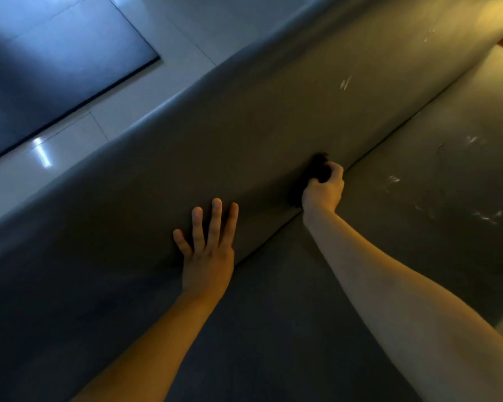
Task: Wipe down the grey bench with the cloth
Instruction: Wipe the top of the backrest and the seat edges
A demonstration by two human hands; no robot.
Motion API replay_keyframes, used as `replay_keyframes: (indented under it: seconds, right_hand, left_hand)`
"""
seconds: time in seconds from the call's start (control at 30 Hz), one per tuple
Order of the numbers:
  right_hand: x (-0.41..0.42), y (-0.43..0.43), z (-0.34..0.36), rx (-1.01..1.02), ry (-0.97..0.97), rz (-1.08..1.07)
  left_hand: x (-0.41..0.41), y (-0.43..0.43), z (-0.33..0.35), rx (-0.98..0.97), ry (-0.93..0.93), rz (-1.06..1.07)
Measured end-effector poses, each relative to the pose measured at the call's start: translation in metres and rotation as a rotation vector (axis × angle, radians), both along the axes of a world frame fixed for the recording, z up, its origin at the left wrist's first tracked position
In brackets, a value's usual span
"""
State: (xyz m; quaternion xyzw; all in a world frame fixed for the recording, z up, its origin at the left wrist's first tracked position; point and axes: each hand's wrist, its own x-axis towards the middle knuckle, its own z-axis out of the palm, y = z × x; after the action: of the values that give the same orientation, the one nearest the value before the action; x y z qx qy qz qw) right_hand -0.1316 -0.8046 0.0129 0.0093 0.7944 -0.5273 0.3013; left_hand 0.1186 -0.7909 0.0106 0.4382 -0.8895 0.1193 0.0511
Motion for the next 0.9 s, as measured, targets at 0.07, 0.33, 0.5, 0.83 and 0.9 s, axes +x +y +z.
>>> replay_keyframes:
  seconds: [0.07, 0.33, 0.5, 0.83, 0.9]
  right_hand:
    - [0.009, -0.003, -0.003, -0.018, 0.019, 0.016]
    - [0.133, 0.023, -0.014, -0.102, 0.011, 0.221]
    - [0.145, 0.048, -0.013, -0.115, -0.13, 0.491]
    - [0.006, 0.04, -0.028, -0.147, -0.427, -0.067]
    - [-0.009, 0.021, -0.038, -0.158, -0.469, -0.092]
  left_hand:
    - [-0.004, -0.004, -0.007, -0.004, 0.01, 0.01]
    - [-0.004, -0.003, -0.007, 0.014, -0.047, 0.024]
    - [-0.006, 0.002, 0.006, 0.096, -0.027, 0.035]
    - [-0.023, 0.046, -0.016, 0.976, 0.355, 0.314]
    - [-0.032, 0.042, -0.035, 1.039, 0.342, 0.359]
